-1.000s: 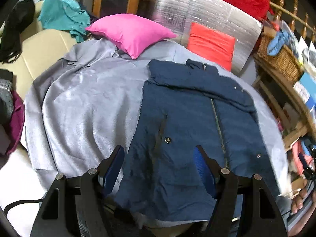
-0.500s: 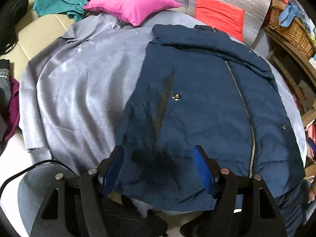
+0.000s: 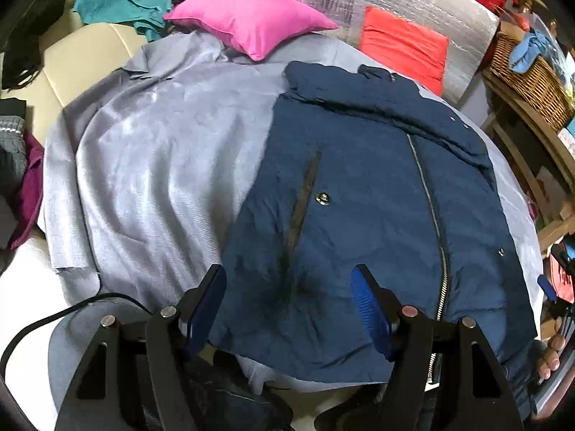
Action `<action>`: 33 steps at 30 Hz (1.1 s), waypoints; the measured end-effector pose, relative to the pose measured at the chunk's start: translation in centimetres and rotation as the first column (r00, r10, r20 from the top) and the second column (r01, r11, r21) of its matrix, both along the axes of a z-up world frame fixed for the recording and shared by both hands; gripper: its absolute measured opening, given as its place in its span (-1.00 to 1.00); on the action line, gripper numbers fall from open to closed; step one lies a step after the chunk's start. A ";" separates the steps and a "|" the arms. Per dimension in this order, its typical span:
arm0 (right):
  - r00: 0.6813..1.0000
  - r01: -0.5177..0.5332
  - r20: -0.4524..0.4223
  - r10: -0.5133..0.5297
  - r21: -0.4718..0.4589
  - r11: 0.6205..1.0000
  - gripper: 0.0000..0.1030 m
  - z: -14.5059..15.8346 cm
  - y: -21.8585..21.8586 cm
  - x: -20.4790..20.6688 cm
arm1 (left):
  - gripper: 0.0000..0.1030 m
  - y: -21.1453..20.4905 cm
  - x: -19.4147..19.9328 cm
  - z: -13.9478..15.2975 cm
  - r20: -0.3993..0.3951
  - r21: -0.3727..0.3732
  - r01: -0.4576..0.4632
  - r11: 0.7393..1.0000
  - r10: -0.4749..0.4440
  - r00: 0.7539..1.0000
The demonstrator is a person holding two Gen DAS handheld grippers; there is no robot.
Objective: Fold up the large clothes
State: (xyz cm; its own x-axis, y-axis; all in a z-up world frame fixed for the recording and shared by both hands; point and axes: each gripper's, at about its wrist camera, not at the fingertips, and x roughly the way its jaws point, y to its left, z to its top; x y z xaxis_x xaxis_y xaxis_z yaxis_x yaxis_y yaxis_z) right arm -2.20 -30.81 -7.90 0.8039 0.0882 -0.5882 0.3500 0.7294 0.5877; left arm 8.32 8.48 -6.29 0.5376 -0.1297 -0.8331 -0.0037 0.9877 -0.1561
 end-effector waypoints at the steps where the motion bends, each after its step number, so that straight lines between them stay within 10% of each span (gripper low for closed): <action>1: 1.000 0.012 -0.005 -0.011 0.013 1.000 0.71 -0.2 -0.1 0.0 | 0.41 0.0 0.3 -0.1 -0.010 -0.006 -0.002 1.000 0.002 1.000; 9: 1.000 0.009 -0.016 -0.008 0.022 1.000 0.71 -0.4 0.1 0.1 | 0.42 -2.8 1.1 2.8 0.073 -0.009 0.054 0.999 -0.053 0.996; 26: 0.974 0.038 -0.226 -0.030 0.032 0.999 0.71 -3.8 -1.6 0.2 | 0.41 -1.3 4.4 -4.4 -0.138 0.010 0.000 1.000 0.001 0.990; 33: 0.940 0.010 -0.340 -0.018 -0.027 1.000 0.68 -4.4 0.4 0.6 | 0.41 -2.0 3.5 -5.0 -0.037 0.059 0.058 0.997 -0.056 0.998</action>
State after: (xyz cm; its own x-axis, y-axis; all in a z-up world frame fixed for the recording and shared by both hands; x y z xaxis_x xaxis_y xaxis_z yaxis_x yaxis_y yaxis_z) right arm -1.56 -30.38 -12.31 0.5562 0.0607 -0.8288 0.5363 0.7356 0.4138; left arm 11.81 6.45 -11.30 0.5008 -0.1086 -0.8587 0.0488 0.9941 -0.0973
